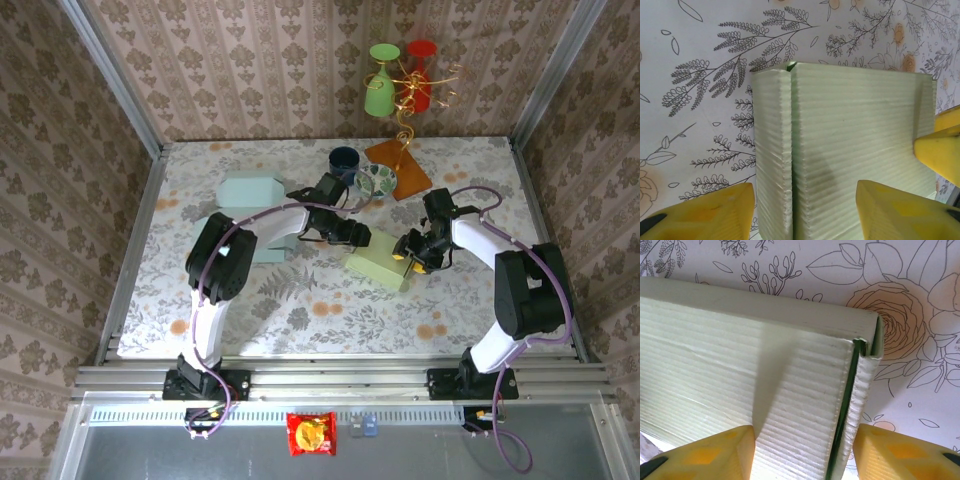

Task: Fold the paper box

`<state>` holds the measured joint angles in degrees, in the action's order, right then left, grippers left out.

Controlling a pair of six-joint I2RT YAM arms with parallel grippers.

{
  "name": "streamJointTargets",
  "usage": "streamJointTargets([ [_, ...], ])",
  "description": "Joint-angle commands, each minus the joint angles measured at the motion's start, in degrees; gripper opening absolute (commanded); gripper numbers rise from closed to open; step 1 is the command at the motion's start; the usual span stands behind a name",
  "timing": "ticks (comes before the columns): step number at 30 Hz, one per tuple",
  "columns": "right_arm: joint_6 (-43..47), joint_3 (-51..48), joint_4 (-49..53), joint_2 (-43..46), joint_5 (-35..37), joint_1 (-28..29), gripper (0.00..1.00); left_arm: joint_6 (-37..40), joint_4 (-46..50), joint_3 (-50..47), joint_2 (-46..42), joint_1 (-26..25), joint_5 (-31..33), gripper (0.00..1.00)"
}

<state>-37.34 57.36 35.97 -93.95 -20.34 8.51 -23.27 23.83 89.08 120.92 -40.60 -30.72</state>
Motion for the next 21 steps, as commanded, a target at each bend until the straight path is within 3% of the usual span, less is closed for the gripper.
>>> streamJointTargets([
  [1, 1.1, -0.1, 1.3, -1.2, -0.8, -0.1, 0.54, 1.1, 0.2, -0.1, 0.0, -0.1, -1.0, 0.55],
  [21, 3.2, -0.9, 1.6, -2.0, -0.9, -0.5, 0.4, -1.4, -3.4, -4.5, -2.0, -0.1, 0.3, 0.39],
])
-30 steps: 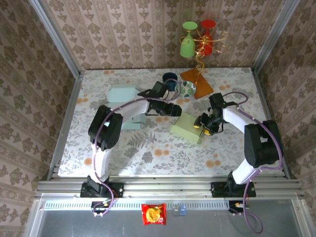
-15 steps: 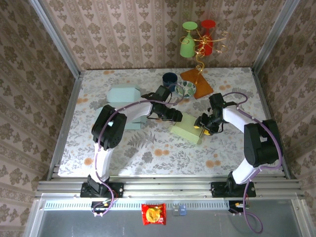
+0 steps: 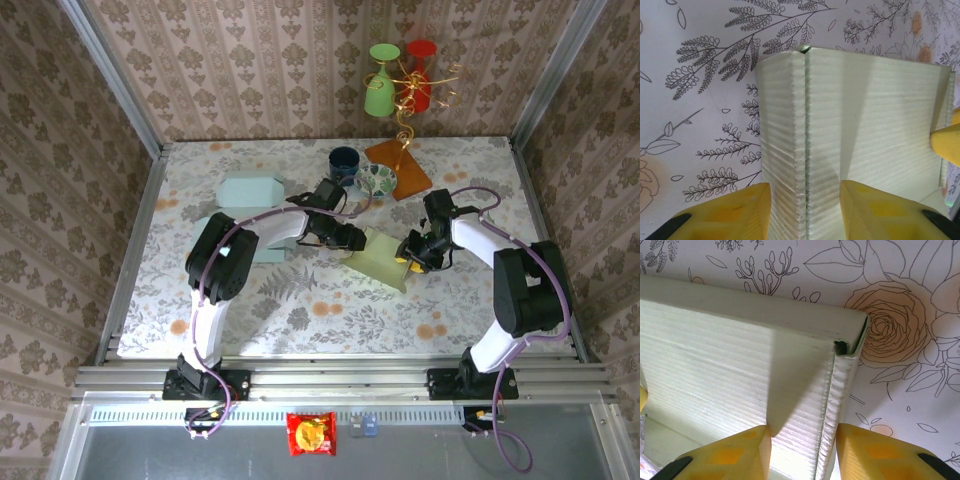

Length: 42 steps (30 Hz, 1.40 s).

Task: Fold the paper box

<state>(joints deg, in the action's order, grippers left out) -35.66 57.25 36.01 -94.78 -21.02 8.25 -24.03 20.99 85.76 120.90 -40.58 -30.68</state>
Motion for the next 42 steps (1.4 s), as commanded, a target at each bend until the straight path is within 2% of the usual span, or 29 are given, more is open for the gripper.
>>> streamJointTargets([
  [1, 1.6, -0.8, 1.7, -1.2, -0.3, -0.3, 0.4, -0.8, -0.7, -1.5, -2.1, 0.0, 0.4, 0.39],
  [6, 2.4, -0.9, 1.5, 0.9, -0.7, -0.9, 0.48, -2.3, -3.1, -3.7, -4.3, 0.4, 0.5, 0.34],
  [10, 3.0, -2.7, -0.4, 3.7, -2.2, -1.7, 0.58, -6.1, -11.0, -9.5, -7.3, 1.8, -2.0, 0.29],
  [14, 1.6, -6.5, -5.8, 5.8, -7.4, -3.5, 0.61, -9.9, -18.5, -14.6, -8.4, 3.4, -5.2, 0.22],
  [20, -3.1, -12.0, -17.7, 8.1, -14.7, -6.0, 0.65, -9.8, -18.9, -17.0, -9.2, 3.6, -4.5, 0.19],
  [25, -4.9, -13.3, -22.7, 7.4, -17.9, -6.9, 0.67, -10.6, -19.8, -18.1, -9.7, 3.9, -4.1, 0.18],
  [36, -5.1, -16.1, -26.1, 6.7, -18.7, -7.0, 0.7, -12.4, -21.7, -20.1, -9.3, 5.1, -4.4, 0.15],
  [42, -7.4, -17.9, -31.4, 6.9, -20.3, -7.0, 0.73, -12.4, -21.7, -20.8, -9.4, 5.5, -4.7, 0.15],
])
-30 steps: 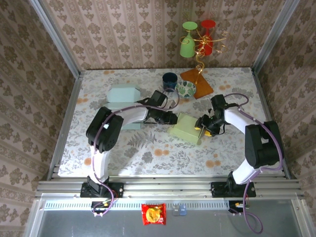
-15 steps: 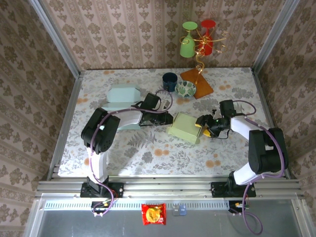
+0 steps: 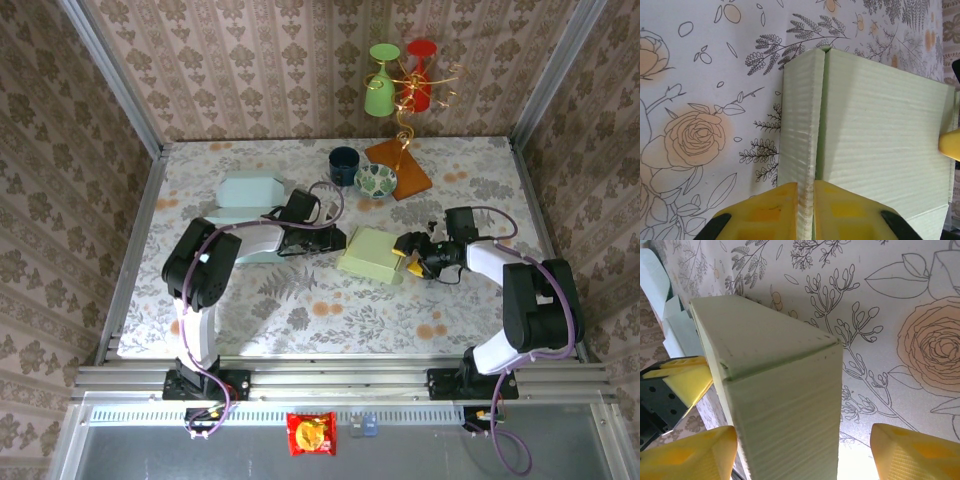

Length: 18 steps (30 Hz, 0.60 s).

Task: Fold the paper box

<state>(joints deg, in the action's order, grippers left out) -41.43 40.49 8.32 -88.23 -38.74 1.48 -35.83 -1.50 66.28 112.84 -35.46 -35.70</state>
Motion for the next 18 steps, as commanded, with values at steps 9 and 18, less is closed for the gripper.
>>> streamJointTargets([
  [9, -7.6, -2.8, -12.3, -1.2, -4.8, 0.5, 0.7, -1.0, 0.2, -1.0, -0.6, 0.4, 0.2, 0.15],
  [18, -12.0, -3.8, -16.9, -2.5, -4.8, 2.0, 0.62, -1.7, -0.9, -0.9, -0.2, 0.4, 0.0, 0.15],
])
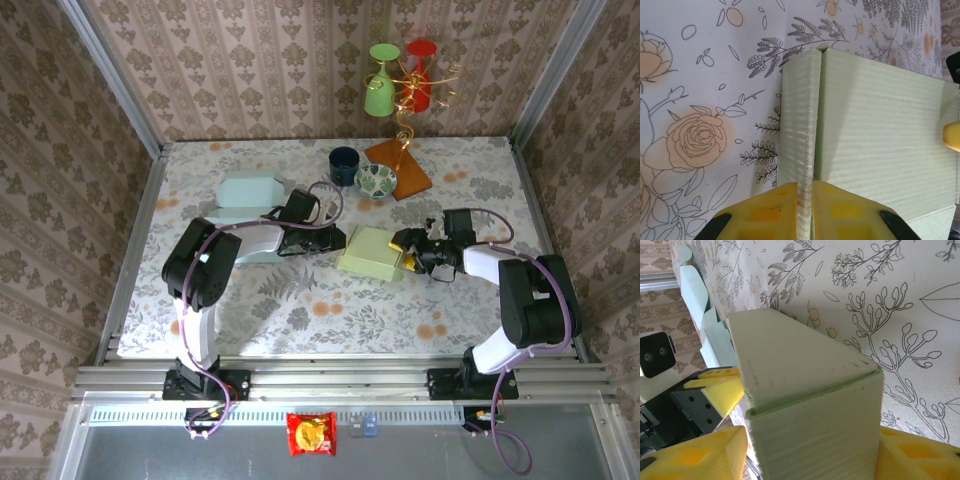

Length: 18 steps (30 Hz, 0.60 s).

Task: Fold the paper box

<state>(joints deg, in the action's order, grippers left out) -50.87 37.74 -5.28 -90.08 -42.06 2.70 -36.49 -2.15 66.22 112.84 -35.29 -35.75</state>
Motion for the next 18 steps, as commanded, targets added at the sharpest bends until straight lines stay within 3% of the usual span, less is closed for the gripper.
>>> streamJointTargets([
  [1, -3.1, -1.2, -4.0, -0.6, -1.4, 0.9, 0.61, -1.0, -0.2, -0.8, -0.2, 0.2, 0.0, 0.15],
  [18, -8.4, -1.0, -4.5, 0.9, 1.0, 2.4, 0.48, -1.2, -1.1, -0.6, -0.4, 0.1, -0.3, 0.17],
])
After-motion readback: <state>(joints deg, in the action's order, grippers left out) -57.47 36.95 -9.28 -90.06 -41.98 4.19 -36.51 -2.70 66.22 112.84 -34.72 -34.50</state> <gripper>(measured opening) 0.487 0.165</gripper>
